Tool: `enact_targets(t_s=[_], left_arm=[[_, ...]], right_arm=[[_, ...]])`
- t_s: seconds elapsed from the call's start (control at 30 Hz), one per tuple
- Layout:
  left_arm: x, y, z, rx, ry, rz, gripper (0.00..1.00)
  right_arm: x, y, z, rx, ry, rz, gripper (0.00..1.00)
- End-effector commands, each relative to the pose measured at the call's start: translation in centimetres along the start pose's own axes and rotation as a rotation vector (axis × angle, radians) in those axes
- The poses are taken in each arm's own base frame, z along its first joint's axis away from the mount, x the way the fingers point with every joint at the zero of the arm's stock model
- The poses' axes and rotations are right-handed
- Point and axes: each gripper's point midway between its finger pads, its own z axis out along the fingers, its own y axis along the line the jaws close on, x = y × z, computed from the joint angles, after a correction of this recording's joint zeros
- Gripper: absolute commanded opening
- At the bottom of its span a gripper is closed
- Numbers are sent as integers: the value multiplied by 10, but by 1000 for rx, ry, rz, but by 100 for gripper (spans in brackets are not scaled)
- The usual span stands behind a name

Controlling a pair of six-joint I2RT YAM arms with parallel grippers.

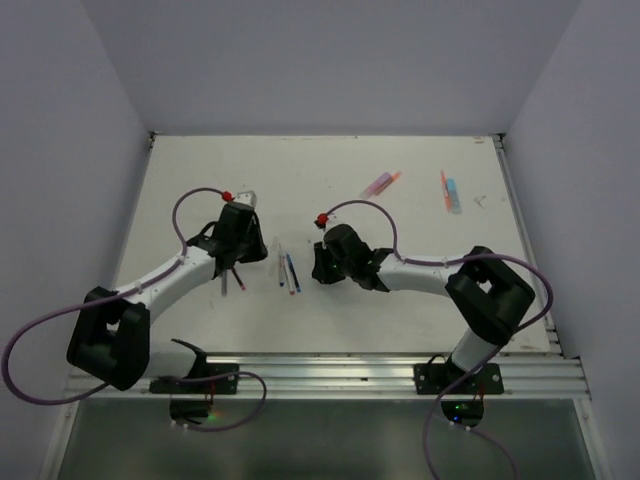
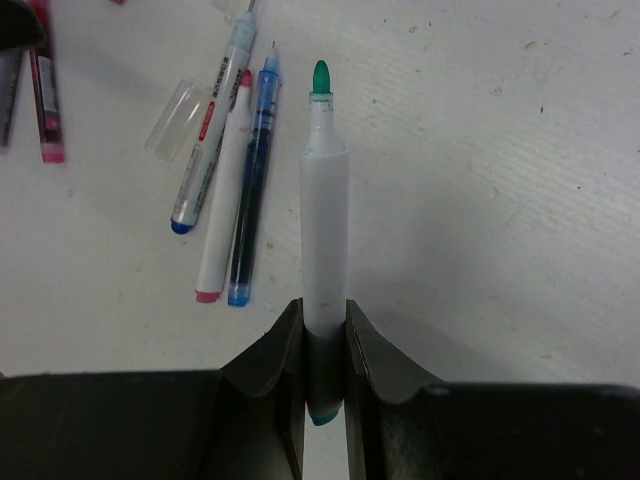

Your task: Open the pen caps

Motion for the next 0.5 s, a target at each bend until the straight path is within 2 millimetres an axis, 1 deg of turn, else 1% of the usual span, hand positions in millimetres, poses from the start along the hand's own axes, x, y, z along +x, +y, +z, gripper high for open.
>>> enact_targets(t_s=[0.0, 0.1, 0.23, 0.47], left_arm=[[2, 14, 18, -66, -1, 9, 1], [3, 22, 23, -107, -3, 4, 3], [7, 26, 32, -135, 23, 1, 6], [8, 23, 39, -123, 30, -2, 9]], right_arm=[[-12, 8, 11, 16, -17, 27, 6], [-7, 10, 19, 23, -2, 29, 7], [-7, 15, 24, 20, 3, 26, 8], [-1, 16, 33, 19, 28, 24, 9]])
